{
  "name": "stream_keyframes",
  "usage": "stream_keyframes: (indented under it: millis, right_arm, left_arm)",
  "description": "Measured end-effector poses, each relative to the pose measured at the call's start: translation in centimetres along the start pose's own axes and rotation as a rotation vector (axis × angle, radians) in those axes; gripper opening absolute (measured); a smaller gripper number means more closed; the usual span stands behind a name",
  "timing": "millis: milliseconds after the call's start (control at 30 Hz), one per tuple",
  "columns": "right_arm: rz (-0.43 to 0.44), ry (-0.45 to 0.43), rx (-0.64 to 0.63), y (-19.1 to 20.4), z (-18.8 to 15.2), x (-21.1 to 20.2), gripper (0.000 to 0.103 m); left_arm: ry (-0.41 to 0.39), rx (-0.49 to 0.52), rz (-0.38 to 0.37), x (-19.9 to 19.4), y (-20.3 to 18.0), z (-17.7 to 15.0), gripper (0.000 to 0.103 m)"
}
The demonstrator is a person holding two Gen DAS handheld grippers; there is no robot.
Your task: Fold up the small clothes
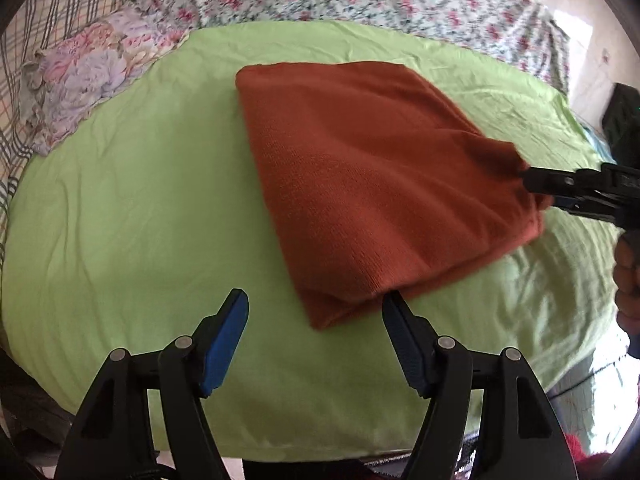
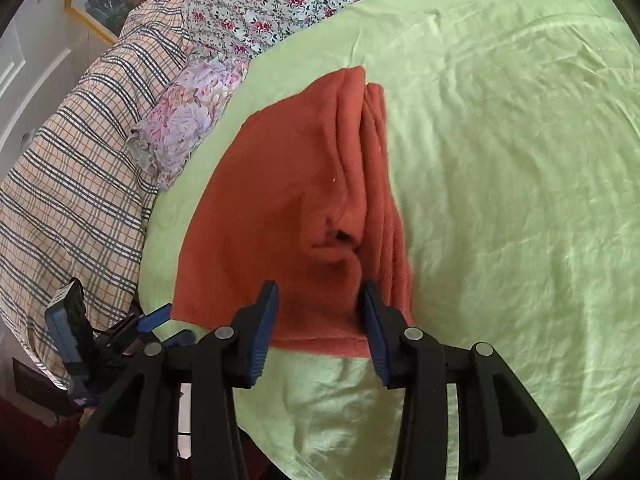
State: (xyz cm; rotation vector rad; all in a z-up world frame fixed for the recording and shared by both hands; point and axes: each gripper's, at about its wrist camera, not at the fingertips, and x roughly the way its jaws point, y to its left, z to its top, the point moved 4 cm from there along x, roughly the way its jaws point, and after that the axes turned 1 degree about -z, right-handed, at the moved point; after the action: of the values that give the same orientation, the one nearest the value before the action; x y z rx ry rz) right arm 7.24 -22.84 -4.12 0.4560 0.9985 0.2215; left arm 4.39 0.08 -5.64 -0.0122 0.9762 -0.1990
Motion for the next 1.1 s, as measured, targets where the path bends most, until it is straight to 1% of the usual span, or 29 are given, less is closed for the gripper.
stream_keyframes:
  millis: [33, 67, 100, 133, 167, 200, 233, 300, 333, 367, 400, 433, 500, 533, 600, 667, 800, 867, 1000, 1100]
  right_arm:
    - [0.004, -0.003, -0.004, 0.2, 0.1, 0.2, 0.043]
    - [0.005, -0.006, -0.010, 0.4, 0.2, 0.3, 0.042]
    - [0.006, -0.005, -0.019, 0.7, 0.4, 0.5, 0.037]
    - [0.002, 0.002, -0.026, 0.9, 0.6, 0.8, 0.019]
    - [0.006, 0.005, -0.027, 1.0, 0.8, 0.9, 0.006]
    - [0.025, -0.009, -0.023, 1.4, 1.2, 0.5, 0.006]
    - [0.077, -0.059, -0.025, 2.0, 1.8, -0.9, 0.006]
    - [0.149, -0.149, -0.033, 2.7, 2.8, -3.5, 0.005]
    - [0.142, -0.162, -0.042, 2.7, 2.9, -4.1, 0.004]
    - [0.113, -0.156, -0.058, 2.5, 2.9, -4.3, 0.004]
    - [0.064, -0.133, -0.075, 2.0, 2.6, -3.9, 0.004]
    - [0.013, -0.103, -0.078, 1.2, 2.1, -3.1, 0.004]
    - [-0.078, -0.030, -0.077, -0.6, 0.4, -0.9, 0.004]
    - [-0.099, -0.015, -0.078, -1.0, 0.0, -0.3, 0.004]
    - [-0.112, 0.012, -0.055, -2.1, -1.2, 0.8, 0.004]
    - [-0.108, 0.011, -0.041, -2.4, -1.5, 1.0, 0.004]
    - [-0.159, 0.034, -0.101, -2.1, -1.7, 1.4, 0.004]
    - [-0.176, 0.042, -0.113, -2.2, -2.1, 1.5, 0.004]
    - [-0.166, 0.035, -0.089, -2.8, -2.4, 1.1, 0.004]
    - [-0.180, 0.048, -0.097, -2.6, -2.5, 1.7, 0.004]
  left_arm:
    - [0.000, -0.015, -0.002, 0.3, 0.2, 0.1, 0.070]
    - [-0.005, -0.029, 0.017, 0.7, 0.3, 0.3, 0.070]
    - [-0.006, -0.036, 0.044, 1.0, 0.5, 0.7, 0.069]
    - [-0.006, -0.035, 0.068, 1.1, 0.6, 0.8, 0.062]
    - [-0.005, -0.036, 0.103, 1.1, 0.8, 0.9, 0.043]
    - [-0.001, -0.037, 0.131, 1.0, 1.0, 0.9, 0.036]
    - [0.000, -0.041, 0.137, 0.8, 1.3, 0.9, 0.031]
    - [-0.030, -0.041, 0.171, -0.3, 1.6, 0.4, 0.030]
    - [-0.034, -0.032, 0.181, -0.3, 1.8, 0.5, 0.029]
    - [-0.038, -0.019, 0.193, -0.6, 1.4, 0.2, 0.026]
    - [-0.038, -0.014, 0.199, -0.6, 1.2, 0.1, 0.024]
    - [-0.033, -0.006, 0.203, -0.5, 0.9, 0.0, 0.021]
    - [-0.020, 0.011, 0.212, -0.3, 0.6, -0.4, 0.020]
    - [-0.017, 0.005, 0.205, -0.3, 0.7, -0.5, 0.020]
    - [-0.009, -0.026, 0.173, -0.1, 1.3, -0.1, 0.020]
    - [-0.004, -0.070, 0.126, -0.2, 2.2, 0.2, 0.020]
    - [0.020, -0.115, 0.079, 0.3, 2.9, 0.1, 0.019]
    - [0.018, -0.126, 0.065, 0.3, 3.0, 0.1, 0.018]
    - [0.032, -0.144, 0.029, 0.7, 3.3, 0.0, 0.017]
    - [0.044, -0.132, 0.002, 0.7, 3.3, 0.0, 0.017]
